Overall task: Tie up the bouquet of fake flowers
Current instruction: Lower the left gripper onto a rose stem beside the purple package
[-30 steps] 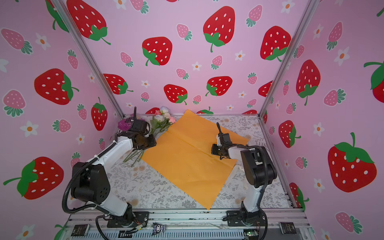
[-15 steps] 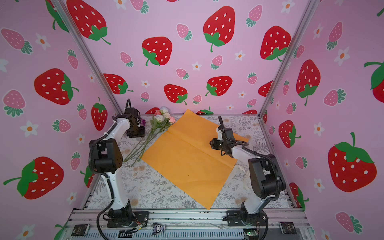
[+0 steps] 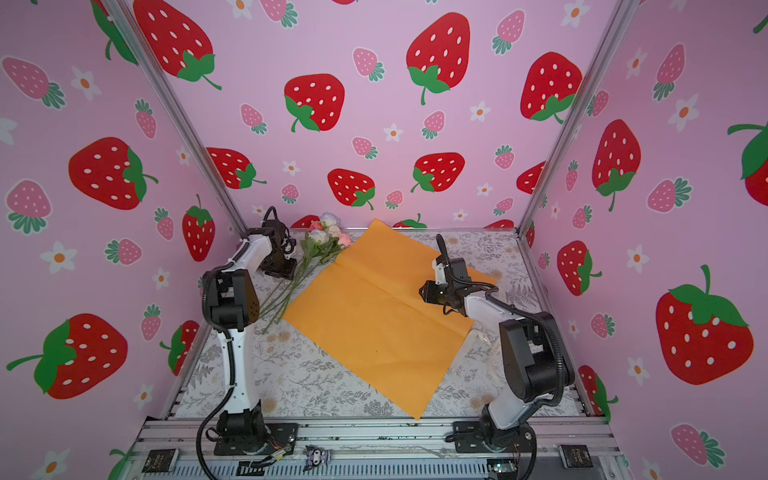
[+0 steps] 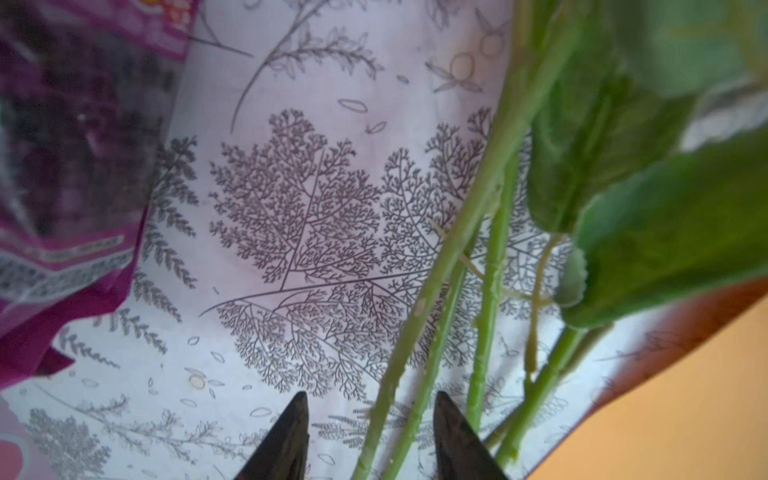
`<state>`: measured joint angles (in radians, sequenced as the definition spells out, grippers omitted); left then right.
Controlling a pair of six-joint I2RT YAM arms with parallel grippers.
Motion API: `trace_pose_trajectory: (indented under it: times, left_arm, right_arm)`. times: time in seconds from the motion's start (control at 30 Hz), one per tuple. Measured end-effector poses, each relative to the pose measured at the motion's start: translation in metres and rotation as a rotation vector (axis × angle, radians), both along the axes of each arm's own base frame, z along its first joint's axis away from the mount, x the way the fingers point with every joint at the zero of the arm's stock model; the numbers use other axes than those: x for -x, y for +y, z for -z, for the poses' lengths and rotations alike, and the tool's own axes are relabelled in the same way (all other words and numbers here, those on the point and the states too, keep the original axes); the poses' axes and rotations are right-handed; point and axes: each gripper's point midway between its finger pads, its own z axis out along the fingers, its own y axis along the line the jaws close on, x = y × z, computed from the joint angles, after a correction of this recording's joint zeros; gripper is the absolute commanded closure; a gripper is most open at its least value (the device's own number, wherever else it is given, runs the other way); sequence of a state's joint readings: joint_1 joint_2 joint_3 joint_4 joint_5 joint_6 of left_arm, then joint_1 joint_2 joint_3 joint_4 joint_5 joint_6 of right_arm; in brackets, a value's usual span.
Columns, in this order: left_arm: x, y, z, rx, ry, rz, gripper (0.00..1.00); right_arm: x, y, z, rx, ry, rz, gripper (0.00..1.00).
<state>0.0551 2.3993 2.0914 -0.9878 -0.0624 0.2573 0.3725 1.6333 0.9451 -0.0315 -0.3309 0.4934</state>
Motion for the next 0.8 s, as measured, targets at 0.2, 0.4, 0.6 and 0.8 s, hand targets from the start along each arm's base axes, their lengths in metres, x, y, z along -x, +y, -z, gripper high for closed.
trace_pose_trajectory:
  times: [0.2,0.4,0.6,0.8]
  left_arm:
    - [0.005,-0.001,-0.004,-0.002,0.004,0.031,0.98]
    - [0.031,0.004,-0.053,-0.044,-0.065,0.036,1.00]
    - [0.061,0.017,-0.109,-0.142,-0.151,-0.010,1.00]
    - [0.078,0.028,-0.113,-0.293,-0.123,-0.088,1.00]
  right_arm:
    - [0.004,0.000,0.002,-0.003,0.021,-0.003,0.69]
    - [0.006,0.002,0.002,-0.018,0.033,-0.007,0.68]
    - [0.015,0.001,0.004,-0.033,0.053,-0.001,0.66]
    - [0.019,0.000,-0.014,-0.058,0.016,-0.002,0.65]
